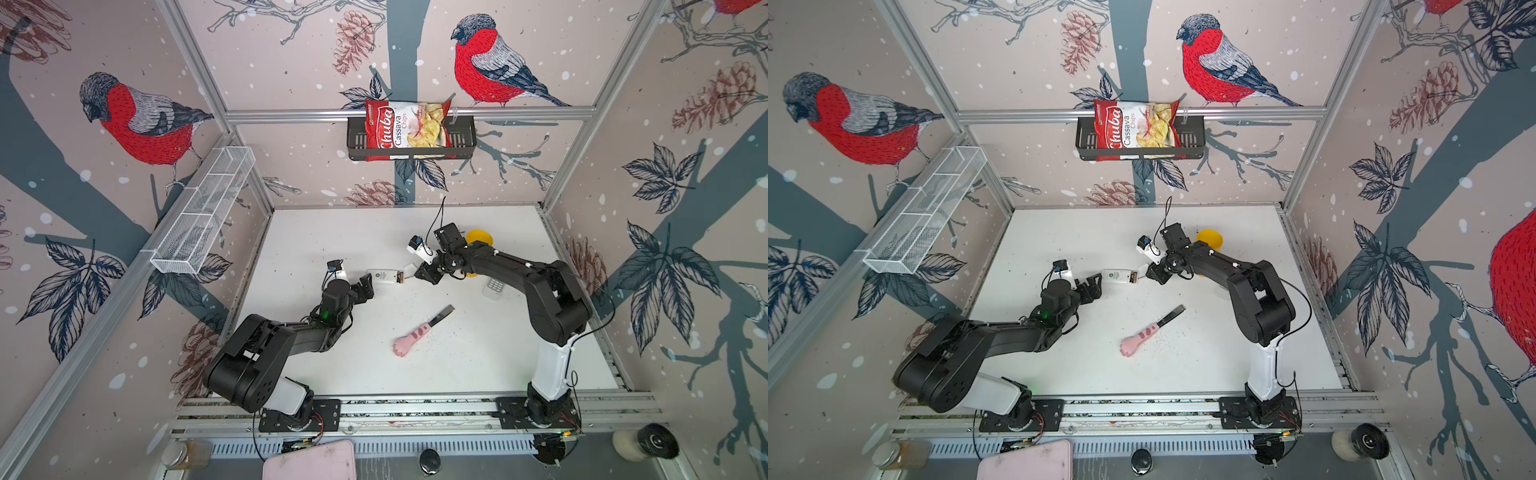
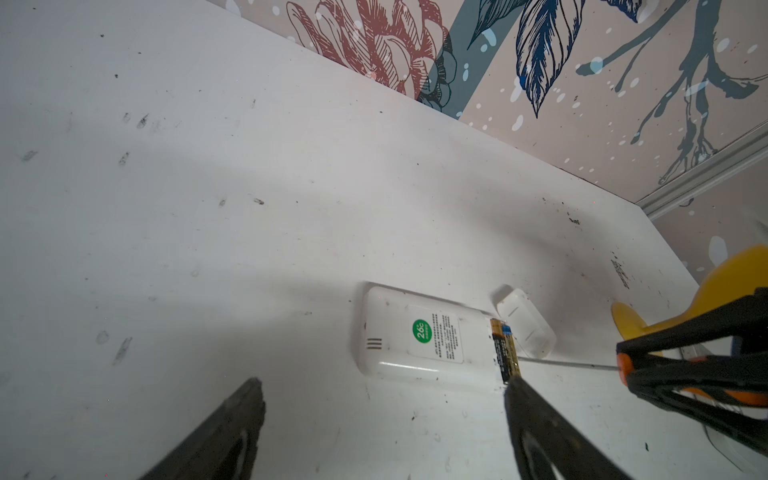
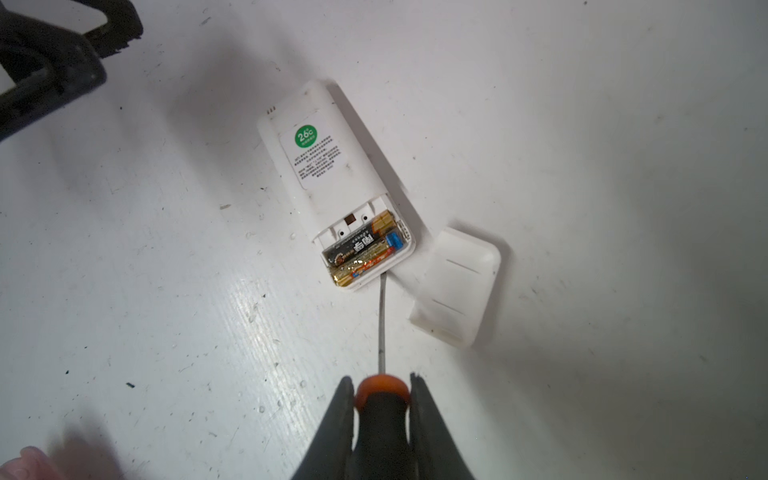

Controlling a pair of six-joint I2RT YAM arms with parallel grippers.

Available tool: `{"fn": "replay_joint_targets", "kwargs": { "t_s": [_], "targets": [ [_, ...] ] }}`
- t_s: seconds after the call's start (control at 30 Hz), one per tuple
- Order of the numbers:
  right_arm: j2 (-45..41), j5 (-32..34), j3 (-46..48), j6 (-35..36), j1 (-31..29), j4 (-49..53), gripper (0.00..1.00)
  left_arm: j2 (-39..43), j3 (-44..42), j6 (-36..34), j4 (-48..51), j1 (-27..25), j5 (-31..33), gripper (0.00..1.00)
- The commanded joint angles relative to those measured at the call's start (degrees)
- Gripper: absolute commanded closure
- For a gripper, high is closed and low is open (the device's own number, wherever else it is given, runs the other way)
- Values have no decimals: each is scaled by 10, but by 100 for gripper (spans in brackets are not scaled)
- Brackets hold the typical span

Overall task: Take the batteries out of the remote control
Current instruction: 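Lower the screwdriver tip into the compartment while the left gripper nears the remote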

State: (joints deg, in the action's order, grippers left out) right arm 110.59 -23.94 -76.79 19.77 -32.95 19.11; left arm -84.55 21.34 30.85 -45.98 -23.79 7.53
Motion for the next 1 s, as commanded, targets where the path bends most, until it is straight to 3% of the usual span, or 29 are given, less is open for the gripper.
{"fn": "replay_joint_targets", "kwargs": {
  "t_s": [0.0, 0.37, 0.53, 0.97],
  "targets": [
    [-12, -28, 7, 6, -4, 10, 100, -5, 15, -21, -13, 3, 5, 11],
    [-52, 19, 39, -17, -9, -10, 100, -46, 94, -79, 56, 6, 21, 14],
    [-81, 24, 68, -20, -20, -44, 100, -83, 128, -82, 79, 16, -40, 11],
    [-61, 32, 64, -21, -26, -65, 100, -148, 189, -85, 132, 20, -78, 6]
  ]
}}
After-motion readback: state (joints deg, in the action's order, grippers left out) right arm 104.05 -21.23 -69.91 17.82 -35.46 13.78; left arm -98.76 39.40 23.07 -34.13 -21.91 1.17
